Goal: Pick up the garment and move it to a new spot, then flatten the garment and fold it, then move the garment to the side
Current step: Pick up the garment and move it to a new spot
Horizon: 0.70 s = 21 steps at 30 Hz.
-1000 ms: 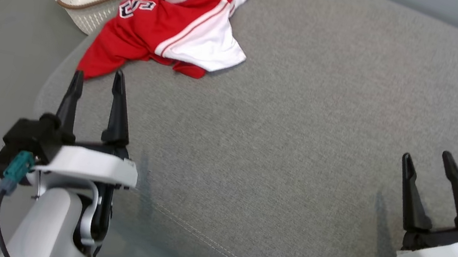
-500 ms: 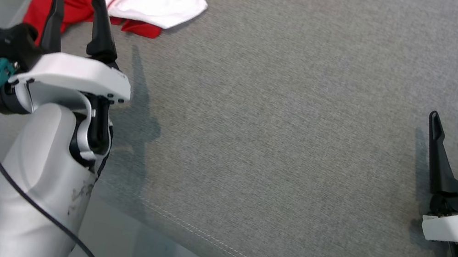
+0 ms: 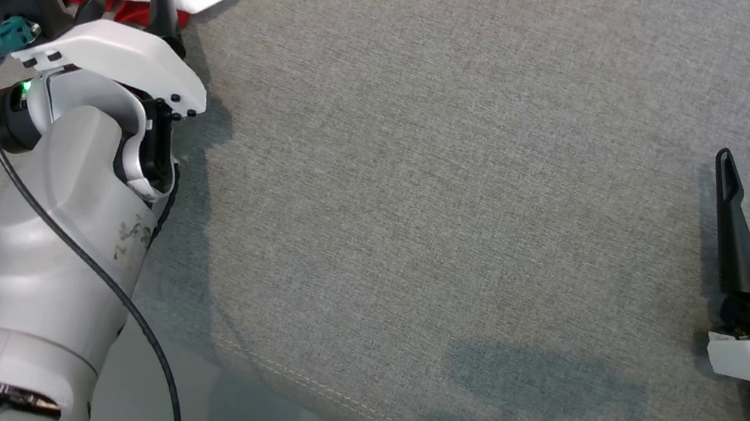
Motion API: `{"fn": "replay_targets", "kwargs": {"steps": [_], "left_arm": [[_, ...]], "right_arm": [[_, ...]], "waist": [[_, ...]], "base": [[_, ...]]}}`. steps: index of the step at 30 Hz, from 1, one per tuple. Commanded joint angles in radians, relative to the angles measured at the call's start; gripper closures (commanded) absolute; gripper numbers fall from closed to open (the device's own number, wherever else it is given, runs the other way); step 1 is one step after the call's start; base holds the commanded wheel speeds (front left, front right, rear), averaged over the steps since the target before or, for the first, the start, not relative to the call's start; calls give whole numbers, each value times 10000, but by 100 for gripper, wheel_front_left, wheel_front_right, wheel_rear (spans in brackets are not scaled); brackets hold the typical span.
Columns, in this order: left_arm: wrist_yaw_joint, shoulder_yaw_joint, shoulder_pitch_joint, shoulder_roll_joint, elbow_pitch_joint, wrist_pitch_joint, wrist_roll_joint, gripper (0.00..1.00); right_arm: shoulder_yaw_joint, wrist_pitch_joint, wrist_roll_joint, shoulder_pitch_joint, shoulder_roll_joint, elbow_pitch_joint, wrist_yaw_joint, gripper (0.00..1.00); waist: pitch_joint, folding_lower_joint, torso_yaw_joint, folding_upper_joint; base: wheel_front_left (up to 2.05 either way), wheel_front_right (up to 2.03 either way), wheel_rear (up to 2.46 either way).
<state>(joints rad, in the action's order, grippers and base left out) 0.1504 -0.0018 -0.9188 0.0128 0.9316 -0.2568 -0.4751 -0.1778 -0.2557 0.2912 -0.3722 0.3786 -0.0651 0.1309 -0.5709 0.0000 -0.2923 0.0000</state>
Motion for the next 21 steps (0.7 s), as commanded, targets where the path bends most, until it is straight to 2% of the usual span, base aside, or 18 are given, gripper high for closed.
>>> {"fn": "replay_targets", "kwargs": {"steps": [1, 7, 13, 14, 15, 16, 21], "left_arm": [[-71, 251, -290, 506, 69, -49, 92, 0], [-396, 164, -1090, 678, 1794, 12, 48, 0], [-661, 100, -1532, 884, 2787, 24, 1, 0], [-684, 88, -1574, 917, 2873, 19, 3, 4], [-730, 66, -1609, 943, 2945, 15, 10, 61], [-772, 45, -1639, 969, 3001, 9, 17, 100], [-683, -28, -1692, 1136, 2646, -40, 238, 100]], "right_arm": [[-233, -6, 6, 136, 132, 153, -2, 0], [-424, 29, 84, -37, 139, 212, -2, 0], [-606, 17, 204, -148, 81, 222, -2, 0], [-627, 14, 221, -163, 81, 219, -2, 0], [-644, 12, 238, -177, 79, 217, -2, 0], [-651, 9, 252, -189, 76, 213, -2, 0], [-643, -12, 285, -219, 0, 161, -2, 0]], "waist": [[-65, 0, 65, 0], [-164, 0, 271, 0], [-194, 0, 553, 0], [-201, 0, 587, 0], [-207, 0, 621, 0], [-211, 0, 649, 0], [-134, 0, 726, 0]], "base": [[0, 0, 0], [0, 0, 0], [0, 0, 0], [0, 0, 0], [0, 0, 0], [0, 0, 0], [0, 0, 0]]}}
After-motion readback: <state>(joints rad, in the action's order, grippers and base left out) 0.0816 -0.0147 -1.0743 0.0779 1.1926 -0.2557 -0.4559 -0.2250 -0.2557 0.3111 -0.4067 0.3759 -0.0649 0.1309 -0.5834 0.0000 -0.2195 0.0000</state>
